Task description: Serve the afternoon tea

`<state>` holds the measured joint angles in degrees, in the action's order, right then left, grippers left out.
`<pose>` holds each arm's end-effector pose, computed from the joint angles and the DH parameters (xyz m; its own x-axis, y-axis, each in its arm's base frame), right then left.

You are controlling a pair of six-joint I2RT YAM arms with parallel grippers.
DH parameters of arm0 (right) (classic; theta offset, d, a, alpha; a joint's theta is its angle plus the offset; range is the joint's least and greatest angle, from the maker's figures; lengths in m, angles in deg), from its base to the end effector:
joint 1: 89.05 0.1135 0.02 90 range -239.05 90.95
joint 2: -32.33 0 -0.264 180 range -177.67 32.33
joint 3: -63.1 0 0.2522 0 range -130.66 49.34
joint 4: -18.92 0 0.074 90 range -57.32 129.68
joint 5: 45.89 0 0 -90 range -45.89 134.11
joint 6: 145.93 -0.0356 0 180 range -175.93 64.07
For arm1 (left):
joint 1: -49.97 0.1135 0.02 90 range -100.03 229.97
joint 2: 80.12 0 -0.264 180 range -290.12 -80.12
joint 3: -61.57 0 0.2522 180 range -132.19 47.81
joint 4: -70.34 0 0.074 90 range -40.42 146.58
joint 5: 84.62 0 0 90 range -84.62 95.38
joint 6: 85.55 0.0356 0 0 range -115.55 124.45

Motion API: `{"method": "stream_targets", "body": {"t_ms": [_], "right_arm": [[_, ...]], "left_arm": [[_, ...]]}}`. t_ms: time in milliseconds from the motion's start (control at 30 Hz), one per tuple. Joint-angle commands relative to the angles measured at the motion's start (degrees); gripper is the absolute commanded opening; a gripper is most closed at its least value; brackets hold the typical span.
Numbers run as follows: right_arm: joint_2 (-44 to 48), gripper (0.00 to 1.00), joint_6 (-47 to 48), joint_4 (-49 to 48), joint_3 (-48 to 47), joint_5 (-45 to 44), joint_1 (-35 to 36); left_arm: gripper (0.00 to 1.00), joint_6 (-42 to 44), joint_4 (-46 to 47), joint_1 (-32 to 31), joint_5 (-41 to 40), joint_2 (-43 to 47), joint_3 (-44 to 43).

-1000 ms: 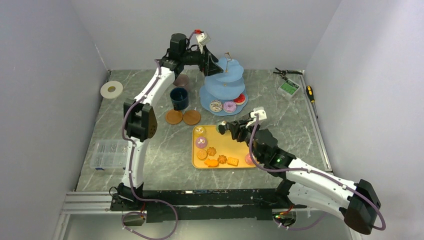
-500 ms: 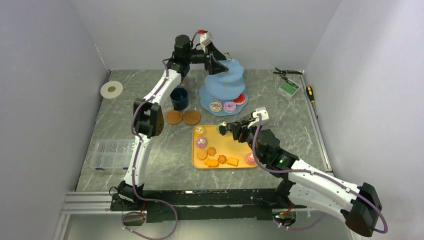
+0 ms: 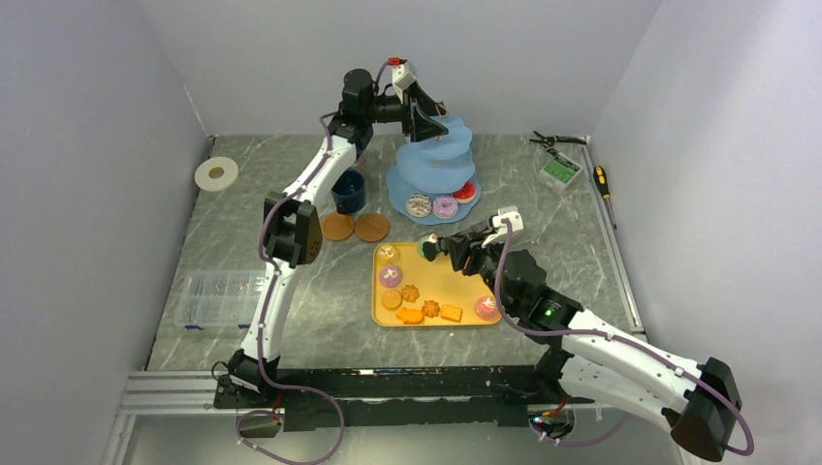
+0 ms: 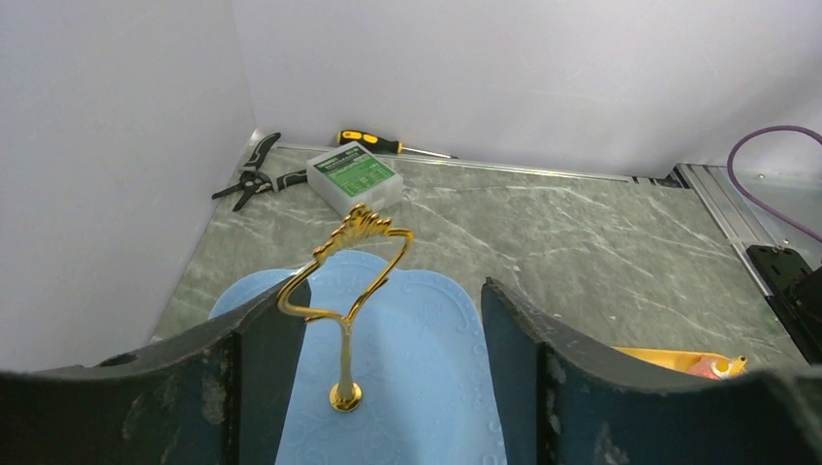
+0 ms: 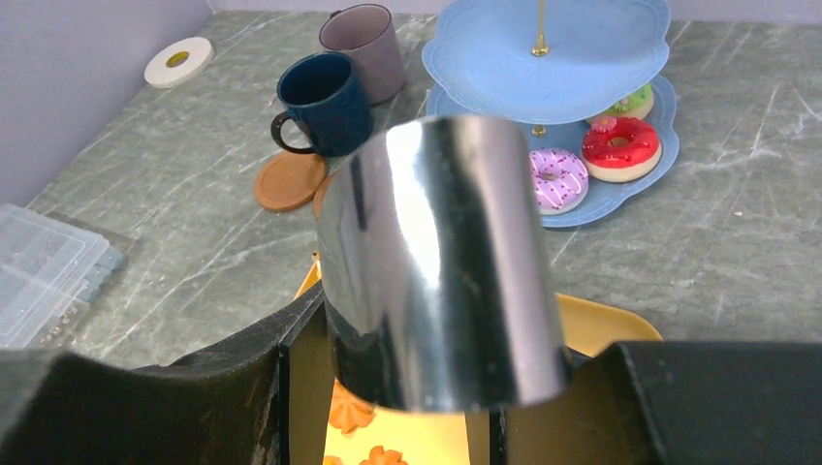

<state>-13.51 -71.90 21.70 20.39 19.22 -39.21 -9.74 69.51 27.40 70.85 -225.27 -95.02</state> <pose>0.1363 0.1383 0.2782 -0.1803 0.1733 -0.9682 -0.3887 0.8917 0.2320 0.5149 -0.2491 0.3307 -0.0766 -0.0784 -0.9940 0.9967 0.0216 -0.0786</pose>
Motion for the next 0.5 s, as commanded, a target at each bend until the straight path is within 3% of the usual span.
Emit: {"method": "stream_targets", "body": {"t_ms": [0,467], "right_arm": [[0.8,0.32,-0.9,-2.5,-2.6,0.9,-0.1],[1.4,0.31,-1.5,-2.0,-1.8,0.9,-0.1]], "left_arm": [[0.67,-0.3,3.6,0.0,-2.8,1.4,-0.2],[0.5,0.9,4.4,-0.6,-7.7,1.4,-1.5]]}}
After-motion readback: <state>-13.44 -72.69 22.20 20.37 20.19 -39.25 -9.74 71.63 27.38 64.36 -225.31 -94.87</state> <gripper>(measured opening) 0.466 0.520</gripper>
